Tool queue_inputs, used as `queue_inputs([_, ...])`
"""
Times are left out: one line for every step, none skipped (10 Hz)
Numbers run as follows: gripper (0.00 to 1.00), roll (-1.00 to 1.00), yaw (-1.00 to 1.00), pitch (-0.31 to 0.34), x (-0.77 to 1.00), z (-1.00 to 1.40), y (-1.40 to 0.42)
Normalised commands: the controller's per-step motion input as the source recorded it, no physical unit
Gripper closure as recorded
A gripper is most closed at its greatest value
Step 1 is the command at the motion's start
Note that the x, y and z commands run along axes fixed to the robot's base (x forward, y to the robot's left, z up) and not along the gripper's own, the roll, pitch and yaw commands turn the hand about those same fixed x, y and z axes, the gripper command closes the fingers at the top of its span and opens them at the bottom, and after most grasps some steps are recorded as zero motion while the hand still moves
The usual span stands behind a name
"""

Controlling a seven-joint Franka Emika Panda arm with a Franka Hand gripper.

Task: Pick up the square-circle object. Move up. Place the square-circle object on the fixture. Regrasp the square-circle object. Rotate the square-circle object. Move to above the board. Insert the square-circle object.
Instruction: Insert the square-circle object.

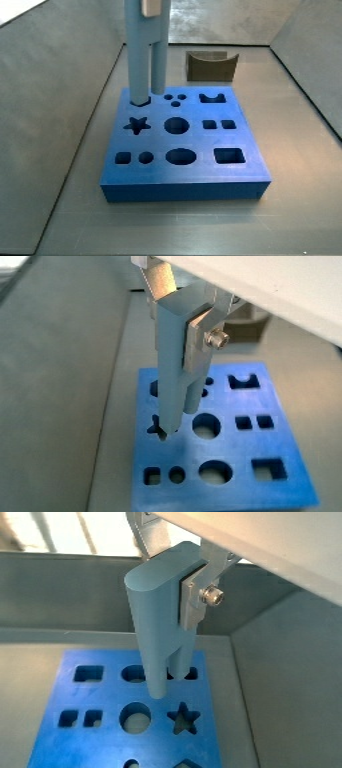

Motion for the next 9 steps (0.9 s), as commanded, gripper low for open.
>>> queue_inputs([1.0, 0.0, -1.0, 0.0, 0.0, -0.15, 0.0])
queue_inputs([1.0, 0.0, -1.0, 0.0, 0.0, -0.15, 0.0])
queue_inputs([1.0, 0.0, -1.0, 0.0, 0.0, -0.15, 0.0])
queue_inputs([1.0, 0.0, -1.0, 0.0, 0.0, -0.14, 0.0])
queue_inputs([1.0, 0.0, -1.0, 0.0, 0.0, -0.14, 0.0])
queue_inputs([1.0, 0.0, -1.0, 0.0, 0.0, -0.14, 0.0])
queue_inputs([1.0, 0.0, -1.0, 0.0, 0.0, -0.14, 0.0])
queue_inputs([1.0, 0.0, -0.68, -0.106, 0.0, -0.41, -0.57])
queue_inputs([1.0, 0.02, -0.5, -0.16, -0.03, -0.55, -0.78])
